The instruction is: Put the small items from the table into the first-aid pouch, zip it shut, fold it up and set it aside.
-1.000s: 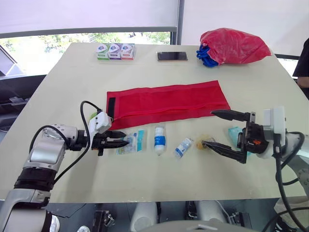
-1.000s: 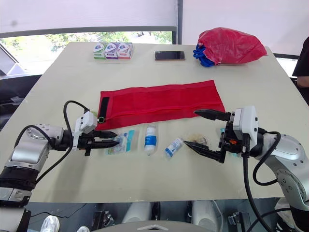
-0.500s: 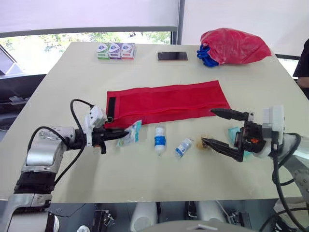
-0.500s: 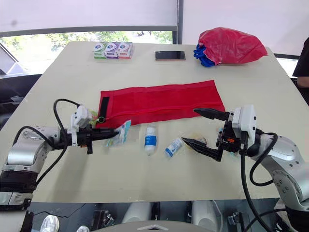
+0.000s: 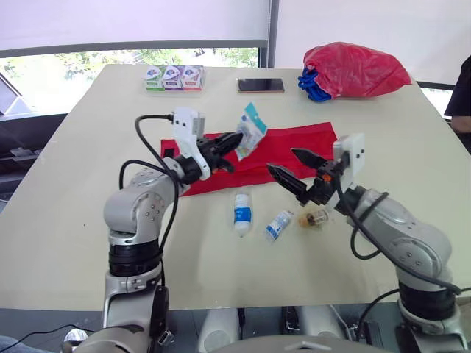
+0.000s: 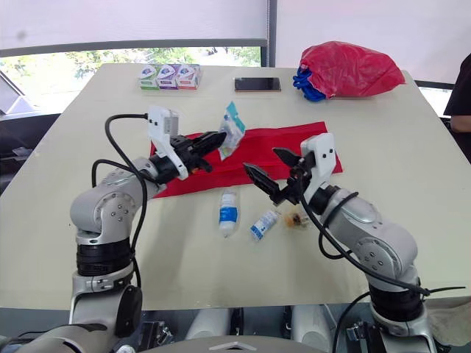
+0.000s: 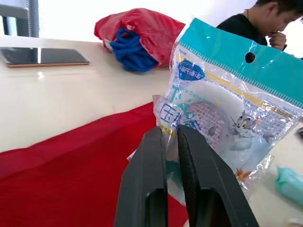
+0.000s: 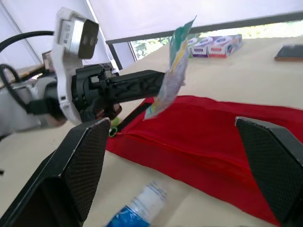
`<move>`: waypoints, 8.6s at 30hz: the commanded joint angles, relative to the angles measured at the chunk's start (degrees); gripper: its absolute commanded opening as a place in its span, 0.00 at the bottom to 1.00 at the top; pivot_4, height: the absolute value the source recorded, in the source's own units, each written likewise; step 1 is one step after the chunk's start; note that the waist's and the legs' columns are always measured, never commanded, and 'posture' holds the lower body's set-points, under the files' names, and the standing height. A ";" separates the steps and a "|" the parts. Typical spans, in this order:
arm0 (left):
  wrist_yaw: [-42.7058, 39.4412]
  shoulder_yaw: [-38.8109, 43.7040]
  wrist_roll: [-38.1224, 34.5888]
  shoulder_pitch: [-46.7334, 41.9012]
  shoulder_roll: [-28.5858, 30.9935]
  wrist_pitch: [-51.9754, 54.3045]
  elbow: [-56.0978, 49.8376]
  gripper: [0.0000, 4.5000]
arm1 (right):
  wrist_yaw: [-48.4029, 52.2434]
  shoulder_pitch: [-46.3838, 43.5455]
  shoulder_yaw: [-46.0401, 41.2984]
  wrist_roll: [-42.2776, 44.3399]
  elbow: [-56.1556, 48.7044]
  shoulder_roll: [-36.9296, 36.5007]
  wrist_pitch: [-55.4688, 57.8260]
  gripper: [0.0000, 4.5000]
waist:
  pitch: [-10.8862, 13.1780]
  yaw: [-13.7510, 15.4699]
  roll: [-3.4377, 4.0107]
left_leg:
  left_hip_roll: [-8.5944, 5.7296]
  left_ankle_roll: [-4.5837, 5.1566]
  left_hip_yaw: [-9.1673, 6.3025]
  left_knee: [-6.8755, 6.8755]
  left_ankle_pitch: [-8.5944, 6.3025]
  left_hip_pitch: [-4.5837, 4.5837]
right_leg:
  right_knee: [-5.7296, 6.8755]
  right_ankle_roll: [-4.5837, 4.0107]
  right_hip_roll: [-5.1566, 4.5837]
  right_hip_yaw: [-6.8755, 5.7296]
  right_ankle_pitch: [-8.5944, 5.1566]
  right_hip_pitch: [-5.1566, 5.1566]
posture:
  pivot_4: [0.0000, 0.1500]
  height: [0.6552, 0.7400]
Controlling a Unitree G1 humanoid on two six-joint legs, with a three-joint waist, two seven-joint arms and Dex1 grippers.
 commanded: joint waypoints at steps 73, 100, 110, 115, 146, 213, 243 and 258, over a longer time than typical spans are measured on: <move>-30.87 -12.11 31.51 -8.28 23.98 -54.49 54.50 0.99 | -3.51 5.08 -15.36 29.60 -0.54 -17.85 3.09 0.02 | 0.01 -0.06 -0.04 | 0.00 0.43 0.05 -0.36 -0.23 -0.22 | -0.25 0.05 0.20 0.35 -0.04 -0.24 | 1.00 1.00; -42.46 -16.35 27.46 -13.10 10.44 -56.06 50.94 0.01 | -17.85 -4.97 -1.55 47.21 18.75 -10.23 7.73 0.02 | 0.00 -0.06 -0.07 | -0.01 0.45 0.02 -0.17 -0.23 -0.30 | -0.14 0.04 0.22 0.35 -0.02 -0.22 | 1.00 1.00; -42.21 -16.12 28.06 -14.43 9.11 -60.36 54.27 0.01 | -21.21 -11.48 1.18 43.87 35.72 -2.04 11.80 0.02 | -0.01 0.00 -0.06 | 0.01 0.49 0.01 -0.16 -0.24 -0.36 | -0.13 0.04 0.21 0.30 -0.01 -0.23 | 1.00 1.00; -41.58 -15.71 27.65 -13.97 8.74 -60.94 54.02 0.01 | -21.06 -13.33 0.39 41.18 41.30 1.98 13.63 0.02 | -0.01 -0.04 -0.05 | 0.01 0.51 0.01 -0.15 -0.25 -0.38 | -0.12 0.05 0.20 0.30 -0.01 -0.24 | 1.00 1.00; -42.23 -15.99 25.57 -11.43 5.20 -55.48 48.55 0.01 | -28.28 -16.38 -15.42 31.71 48.45 20.50 2.80 0.02 | -0.02 -1.48 -0.03 | 0.03 0.48 -0.05 -0.12 -0.24 -0.41 | -0.09 0.08 0.20 0.29 0.02 -0.25 | 1.00 1.00; -39.29 -14.47 28.06 -15.75 3.44 -60.01 58.79 0.00 | -5.67 -20.28 -4.30 -6.87 50.35 20.57 -2.57 0.02 | -0.04 -1.51 -0.01 | 0.00 0.44 0.00 -0.10 -0.19 -0.43 | -0.07 0.10 0.22 0.34 0.03 -0.33 | 1.00 1.00; -41.70 -13.32 30.09 -12.68 12.71 -63.56 59.42 0.00 | 29.56 5.16 -3.82 -18.36 8.22 -13.08 -18.73 0.02 | -0.11 -1.26 -0.10 | -0.22 0.29 0.00 0.00 -0.10 -0.87 | -0.08 0.15 0.24 0.36 0.04 -0.75 | 1.00 1.00; -43.27 -10.76 31.70 -8.76 28.21 -72.19 65.23 0.00 | 45.94 29.97 -32.42 -3.70 -1.33 -28.06 -22.25 0.59 | -0.13 -1.11 -0.15 | 0.02 0.45 0.08 0.06 -0.19 -0.62 | 0.01 0.31 0.44 0.43 -0.06 -0.66 | 1.00 1.00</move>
